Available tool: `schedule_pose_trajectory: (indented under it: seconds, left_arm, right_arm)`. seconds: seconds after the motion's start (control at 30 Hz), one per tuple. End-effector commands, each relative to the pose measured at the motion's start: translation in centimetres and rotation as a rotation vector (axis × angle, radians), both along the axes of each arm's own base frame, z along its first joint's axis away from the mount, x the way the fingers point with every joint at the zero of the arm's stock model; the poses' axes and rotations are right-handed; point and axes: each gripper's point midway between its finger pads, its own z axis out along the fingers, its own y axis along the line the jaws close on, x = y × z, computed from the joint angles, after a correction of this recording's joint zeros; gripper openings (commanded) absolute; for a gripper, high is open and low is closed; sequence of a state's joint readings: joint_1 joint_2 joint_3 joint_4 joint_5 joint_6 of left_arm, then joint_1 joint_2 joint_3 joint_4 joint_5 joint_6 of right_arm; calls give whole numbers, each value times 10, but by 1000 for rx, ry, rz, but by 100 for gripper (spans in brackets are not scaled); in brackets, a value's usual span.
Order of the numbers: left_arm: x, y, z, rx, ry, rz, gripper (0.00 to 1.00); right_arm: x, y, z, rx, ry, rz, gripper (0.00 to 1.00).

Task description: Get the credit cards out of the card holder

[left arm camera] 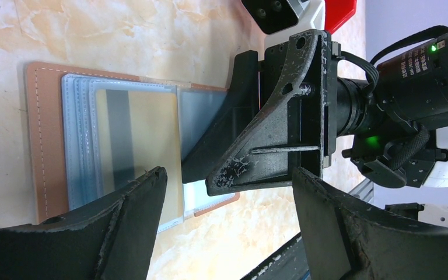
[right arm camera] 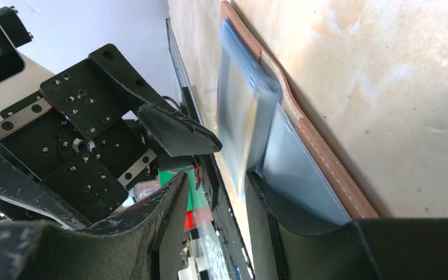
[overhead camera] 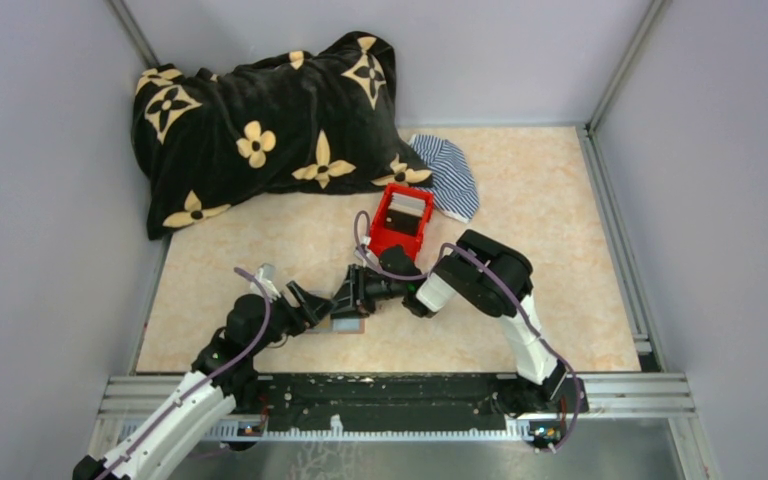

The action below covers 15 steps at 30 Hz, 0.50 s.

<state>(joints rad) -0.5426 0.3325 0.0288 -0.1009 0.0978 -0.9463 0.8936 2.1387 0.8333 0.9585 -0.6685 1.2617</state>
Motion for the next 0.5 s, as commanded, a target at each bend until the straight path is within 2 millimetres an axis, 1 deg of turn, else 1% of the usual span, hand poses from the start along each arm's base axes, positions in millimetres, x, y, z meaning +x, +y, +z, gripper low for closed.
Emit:
schedule_pose_trajectory:
  seconds: [0.0, 0.07, 0.1, 0.2, 0.27, 0.33, 0.4, 0.47]
  left_arm:
    - [-23, 13, -53, 89, 155, -4, 84]
    - [-18, 13, -43, 106, 111, -6, 85]
    - [-12, 18, -36, 129, 85, 18, 86]
    - [7, 38, -24, 186, 59, 161, 87]
    - [12, 58, -25, 228, 119, 292, 88]
    - [18, 73, -22, 266, 132, 387, 88]
    - [23, 83, -23, 305, 120, 439, 88]
    - [26, 87, -28, 312, 115, 467, 88]
  right_arm:
    - [6, 5, 5, 46, -20, -9, 41]
    - [6, 5, 1, 29, -20, -8, 41]
    - [6, 3, -2, 20, -21, -9, 41]
    - [5, 2, -7, 6, -19, -6, 41]
    - [3, 1, -9, 1, -20, -3, 41]
    - [3, -1, -12, -7, -20, -1, 40]
    - [2, -1, -13, -10, -21, 4, 40]
    - [1, -1, -13, -10, -22, 9, 41]
